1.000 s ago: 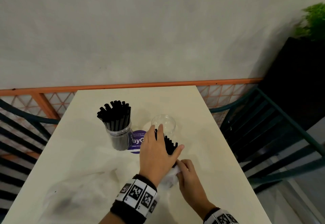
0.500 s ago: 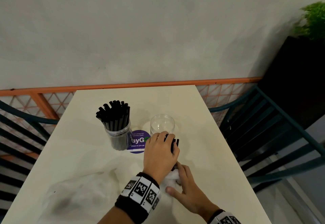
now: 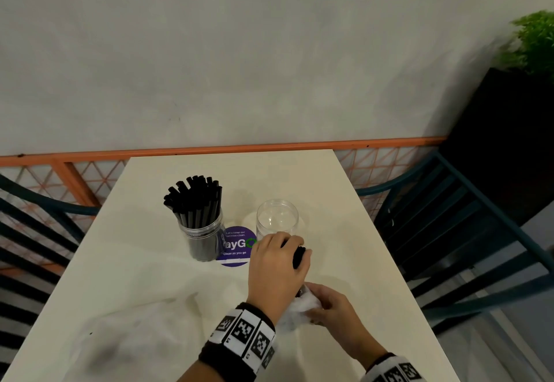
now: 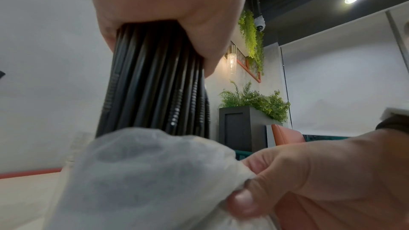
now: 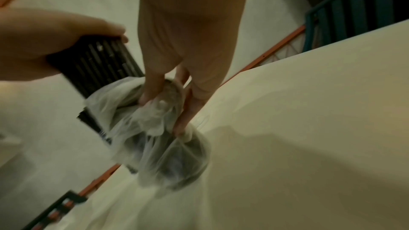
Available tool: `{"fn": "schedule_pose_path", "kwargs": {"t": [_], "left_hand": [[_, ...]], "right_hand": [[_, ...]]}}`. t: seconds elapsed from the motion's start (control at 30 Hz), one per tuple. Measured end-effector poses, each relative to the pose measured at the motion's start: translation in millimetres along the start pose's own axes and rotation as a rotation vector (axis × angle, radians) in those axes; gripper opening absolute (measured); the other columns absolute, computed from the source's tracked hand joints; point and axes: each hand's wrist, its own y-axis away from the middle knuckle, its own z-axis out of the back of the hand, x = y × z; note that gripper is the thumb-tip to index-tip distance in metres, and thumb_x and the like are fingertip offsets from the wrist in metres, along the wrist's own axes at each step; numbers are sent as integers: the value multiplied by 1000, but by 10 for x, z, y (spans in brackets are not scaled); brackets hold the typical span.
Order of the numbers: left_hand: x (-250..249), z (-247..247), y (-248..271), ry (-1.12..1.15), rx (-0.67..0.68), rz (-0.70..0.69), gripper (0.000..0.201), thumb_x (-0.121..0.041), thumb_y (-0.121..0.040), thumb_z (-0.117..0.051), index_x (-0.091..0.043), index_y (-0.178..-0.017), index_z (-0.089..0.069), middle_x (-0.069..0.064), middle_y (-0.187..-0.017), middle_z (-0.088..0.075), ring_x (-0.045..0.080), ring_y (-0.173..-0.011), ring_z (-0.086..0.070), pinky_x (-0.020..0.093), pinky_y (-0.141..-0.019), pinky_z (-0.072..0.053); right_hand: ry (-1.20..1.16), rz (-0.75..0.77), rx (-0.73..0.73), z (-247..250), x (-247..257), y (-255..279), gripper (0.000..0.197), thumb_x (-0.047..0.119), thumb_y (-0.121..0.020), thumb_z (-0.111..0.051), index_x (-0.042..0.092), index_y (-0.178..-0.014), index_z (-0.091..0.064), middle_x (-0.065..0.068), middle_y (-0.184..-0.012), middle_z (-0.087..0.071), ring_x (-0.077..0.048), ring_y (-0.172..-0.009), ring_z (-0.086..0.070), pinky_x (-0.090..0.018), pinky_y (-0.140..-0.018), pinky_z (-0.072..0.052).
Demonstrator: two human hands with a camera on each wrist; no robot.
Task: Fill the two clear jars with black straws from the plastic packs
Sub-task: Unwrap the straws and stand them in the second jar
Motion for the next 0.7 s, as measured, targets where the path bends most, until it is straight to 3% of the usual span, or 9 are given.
{"fn": "schedule_pose_path", "kwargs": {"t": [0.07, 0.17, 0.27, 0.33, 0.4, 0.47, 0.53, 0.6, 0.7], "left_hand": [[21, 12, -14, 12, -1, -3, 24, -33, -76, -49, -29, -92, -67, -8, -78, -66, 15, -72, -62, 31, -65, -49], [101, 39, -39, 59, 23, -47, 22, -31, -78, -47, -30, -86, -68, -11, -80, -65, 13, -75, -60, 30, -67, -47], [191, 91, -86, 194, 28, -52, 21, -35, -82, -48, -28, -85, -68, -12, -87, -65, 11, -81, -59, 32, -74, -48], [216, 157, -133, 289, 45, -51, 24, -40, -84, -48, -27, -90, -67, -13, -94, -64, 8, -89, -58, 34, -82, -48], [220, 223, -203, 336, 75, -60, 30, -46, -85, -45, -26, -97, -65, -14, -104, -62, 3, -99, -55, 30, -91, -44], [229, 275, -288, 352, 111, -75, 30, -44, -87, -46, -26, -105, -62, -13, -117, -59, -1, -110, -50, 23, -98, -39], [249, 297, -376, 363, 157, -85, 25, -34, -91, -49, -24, -111, -59, -12, -128, -52, -5, -117, -43, 8, -99, -30], [275, 293, -461, 392, 194, -77, 25, -27, -93, -46, -22, -115, -57, -9, -134, -47, -6, -120, -38, -4, -92, -22], [301, 245, -584, 441, 217, -32, 36, -32, -94, -44, -24, -128, -44, -7, -140, -40, 5, -130, -35, -4, -93, -19]], "right_hand": [[-58, -42, 81, 45, 48, 11, 49, 7, -65, -66, 17, -113, -65, -13, -106, -72, -25, -91, -67, -32, -77, -57], [-88, -67, 148, 94, 73, 50, 44, 9, -74, -71, 18, -116, -64, -14, -110, -70, -31, -103, -65, -42, -90, -54], [-111, -58, 111, 131, 158, 88, 40, 14, -72, -71, 19, -112, -67, -12, -104, -73, -27, -97, -68, -39, -83, -57], [-85, -20, 19, 196, 287, 106, 42, 20, -64, -73, 19, -105, -70, -9, -93, -75, -24, -86, -69, -30, -70, -57], [36, 46, -138, 311, 433, 101, 35, 8, -69, -71, 18, -102, -71, -2, -83, -75, -18, -78, -66, -18, -62, -53], [228, 147, -300, 440, 614, 89, 33, 1, -72, -69, 19, -100, -71, 5, -83, -70, -7, -75, -62, -8, -59, -48], [411, 281, -403, 551, 801, 62, 35, -3, -74, -70, 17, -103, -69, 11, -91, -63, 0, -78, -59, -5, -64, -46], [578, 438, -501, 626, 959, 7, 38, -6, -71, -73, 16, -102, -70, 15, -94, -57, -9, -86, -56, -10, -75, -43], [787, 669, -642, 709, 1159, -167, 38, -7, -64, -78, 11, -97, -72, 5, -91, -58, -2, -89, -43, -5, -82, -36]]}}
